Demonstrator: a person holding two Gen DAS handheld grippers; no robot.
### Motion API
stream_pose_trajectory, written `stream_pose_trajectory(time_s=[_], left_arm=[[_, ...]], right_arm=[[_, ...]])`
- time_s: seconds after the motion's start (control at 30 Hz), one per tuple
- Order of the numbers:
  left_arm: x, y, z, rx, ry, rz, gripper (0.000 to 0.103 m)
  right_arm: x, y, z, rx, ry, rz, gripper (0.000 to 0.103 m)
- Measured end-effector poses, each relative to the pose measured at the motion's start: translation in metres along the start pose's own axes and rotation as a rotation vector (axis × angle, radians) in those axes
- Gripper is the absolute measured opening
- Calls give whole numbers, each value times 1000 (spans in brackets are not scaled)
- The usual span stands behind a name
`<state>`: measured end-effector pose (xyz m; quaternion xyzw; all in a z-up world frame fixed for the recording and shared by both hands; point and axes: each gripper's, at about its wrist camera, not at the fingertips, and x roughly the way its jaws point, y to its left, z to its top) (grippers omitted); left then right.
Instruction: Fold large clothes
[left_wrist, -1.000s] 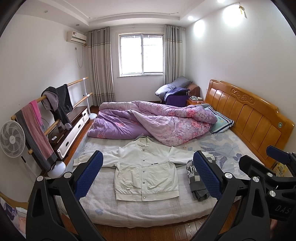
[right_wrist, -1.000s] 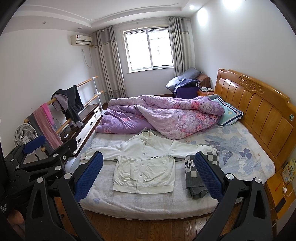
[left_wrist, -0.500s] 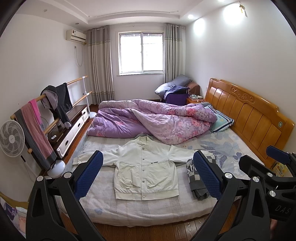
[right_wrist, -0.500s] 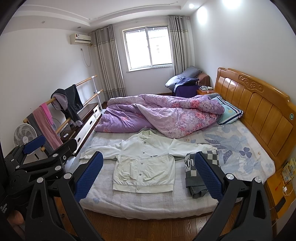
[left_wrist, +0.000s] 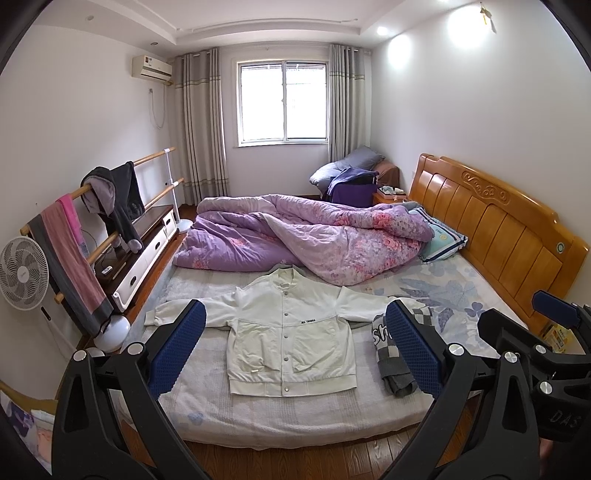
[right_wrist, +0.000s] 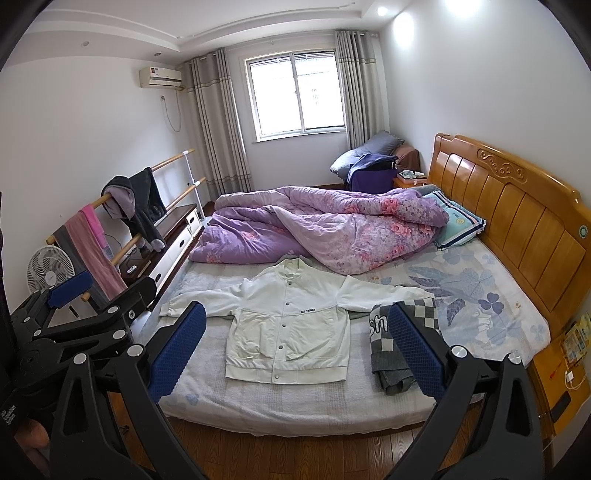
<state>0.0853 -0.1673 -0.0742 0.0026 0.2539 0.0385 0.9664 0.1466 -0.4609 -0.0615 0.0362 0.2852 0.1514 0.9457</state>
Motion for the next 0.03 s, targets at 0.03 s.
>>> stream_pose_trajectory(time_s=[0.03], left_arm=[[0,0,0,1,-1,0,98]], right_arm=[[0,-1,0,0,1,0,95]])
